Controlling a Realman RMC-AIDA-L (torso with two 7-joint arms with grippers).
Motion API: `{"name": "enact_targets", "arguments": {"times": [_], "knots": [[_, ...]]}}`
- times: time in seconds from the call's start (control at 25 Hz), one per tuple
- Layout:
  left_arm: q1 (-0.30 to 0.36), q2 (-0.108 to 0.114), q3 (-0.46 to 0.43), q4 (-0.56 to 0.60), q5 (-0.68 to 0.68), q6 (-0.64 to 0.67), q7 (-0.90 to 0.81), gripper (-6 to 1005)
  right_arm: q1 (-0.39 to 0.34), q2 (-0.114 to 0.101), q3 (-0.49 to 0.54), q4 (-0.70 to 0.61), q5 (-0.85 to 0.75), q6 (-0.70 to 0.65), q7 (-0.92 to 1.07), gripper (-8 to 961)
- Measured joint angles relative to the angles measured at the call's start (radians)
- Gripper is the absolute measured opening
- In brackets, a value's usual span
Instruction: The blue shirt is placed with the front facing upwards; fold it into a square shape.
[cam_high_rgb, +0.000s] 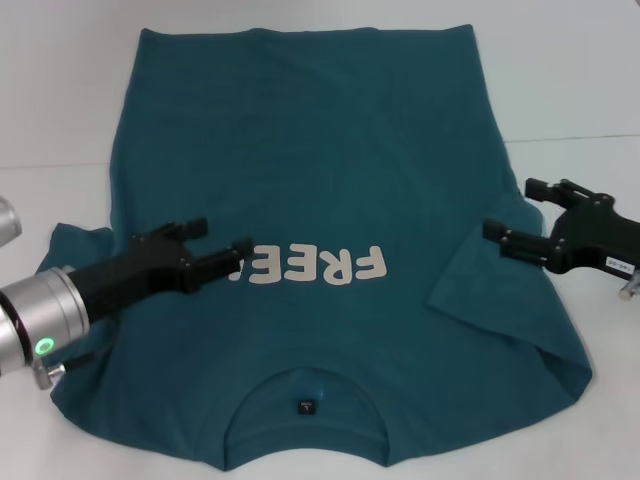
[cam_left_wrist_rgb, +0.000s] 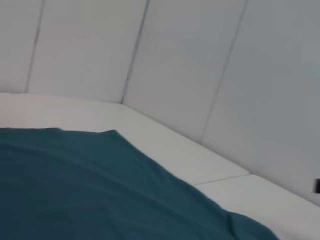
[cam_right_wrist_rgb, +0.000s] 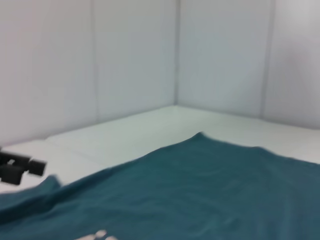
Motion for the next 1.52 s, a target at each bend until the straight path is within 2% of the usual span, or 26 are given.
{"name": "enact_targets", "arguments": {"times": [0.4, 0.56, 0.92, 1.12, 1.28, 1.52], "knots": [[0.067, 0.001, -0.002, -0.135, 0.000, -0.109, -0.178, 847, -0.010, 0.004, 0.136, 0.090, 0.064, -0.027, -0.054, 920], [0.085, 0.001, -0.001, -0.169, 0.000, -0.130, -0.219, 847, -0.014, 0.004, 0.137, 0.105, 0.079, -0.035, -0.073, 920], [0.106, 0.012, 0.009, -0.303, 0.092, -0.225, -0.477, 846, -0.011, 0.006, 0.138, 0.139, 0.101, -0.038, -0.085, 919], [0.077, 0.044, 0.014, -0.344, 0.243, -0.226, -0.715, 846, -0.005, 0.006, 0.138, 0.159, 0.102, -0.036, -0.101, 919], [0.043, 0.084, 0.024, -0.350, 0.385, -0.176, -0.878, 841, 0.000, 0.006, 0.138, 0.169, 0.103, -0.032, -0.111, 919], [0.036, 0.117, 0.019, -0.376, 0.452, -0.149, -0.956, 841, 0.006, 0.008, 0.138, 0.185, 0.114, -0.035, -0.136, 919]]}}
